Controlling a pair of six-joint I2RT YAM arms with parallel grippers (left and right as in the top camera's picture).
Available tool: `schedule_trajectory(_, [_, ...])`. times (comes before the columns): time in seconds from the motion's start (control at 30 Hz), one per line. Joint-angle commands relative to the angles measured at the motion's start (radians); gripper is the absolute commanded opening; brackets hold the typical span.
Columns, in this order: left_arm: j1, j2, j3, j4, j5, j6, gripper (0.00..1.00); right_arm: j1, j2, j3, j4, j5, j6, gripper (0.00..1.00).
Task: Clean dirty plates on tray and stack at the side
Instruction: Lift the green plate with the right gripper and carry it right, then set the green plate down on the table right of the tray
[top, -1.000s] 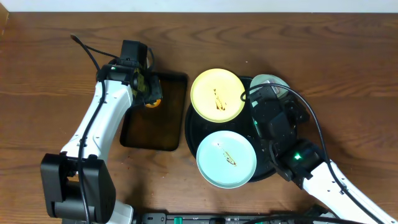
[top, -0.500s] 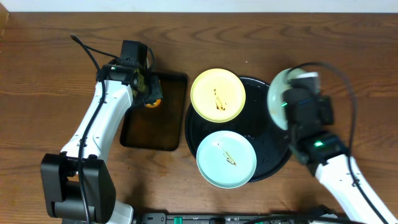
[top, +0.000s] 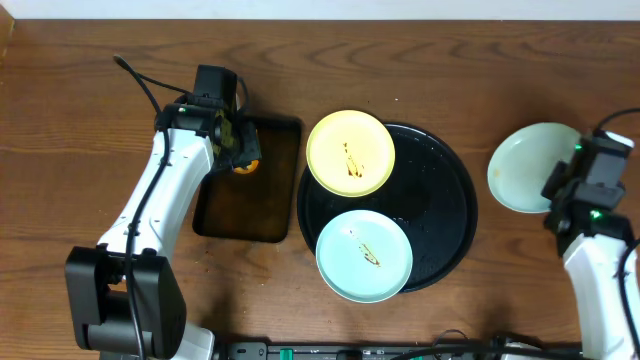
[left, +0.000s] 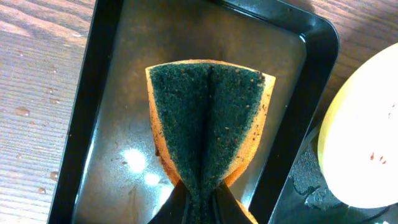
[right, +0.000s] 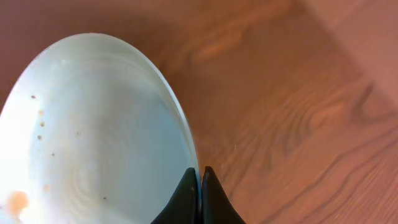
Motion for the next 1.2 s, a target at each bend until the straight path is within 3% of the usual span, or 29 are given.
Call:
schedule_trajectory(0.0, [0.001, 0.003, -0.003, -0.003, 0.010, 0.017, 0.08, -0.064, 0.061, 0.018, 0.018, -0.096, 0.072, 0.01])
schedule_trajectory(0.3, [0.001, 0.003, -0.003, -0.003, 0.010, 0.017, 0.08, -0.150, 0.195, 0.018, 0.129, -0.169, 0.071, 0.01])
schedule_trajectory(0.4, [0.001, 0.003, -0.003, -0.003, 0.010, 0.017, 0.08, -0.150, 0.187, 0.018, 0.159, -0.204, 0.071, 0.23])
schedule_trajectory(0.6, [0.001, 0.003, -0.003, -0.003, 0.010, 0.017, 0.08, -0.125, 0.119, 0.024, 0.199, -0.492, 0.025, 0.30])
schedule_trajectory(0.8, [0.001, 0.003, -0.003, -0.003, 0.010, 0.017, 0.08, -0.005, 0.080, 0.027, 0.180, -0.820, -0.048, 0.34])
schedule_trajectory(0.93, [0.001, 0.003, -0.003, -0.003, 0.014, 0.017, 0.08, 0.126, 0.081, 0.083, 0.091, -0.841, -0.101, 0.38])
schedule_trajectory(1.03, [-0.002, 0.003, -0.003, -0.003, 0.014, 0.017, 0.08, 0.230, 0.097, 0.152, 0.010, -0.787, -0.145, 0.48])
schedule_trajectory(1.17, [-0.004, 0.003, -0.003, -0.002, 0.014, 0.017, 0.08, 0.354, 0.152, 0.197, -0.009, -0.757, -0.146, 0.48])
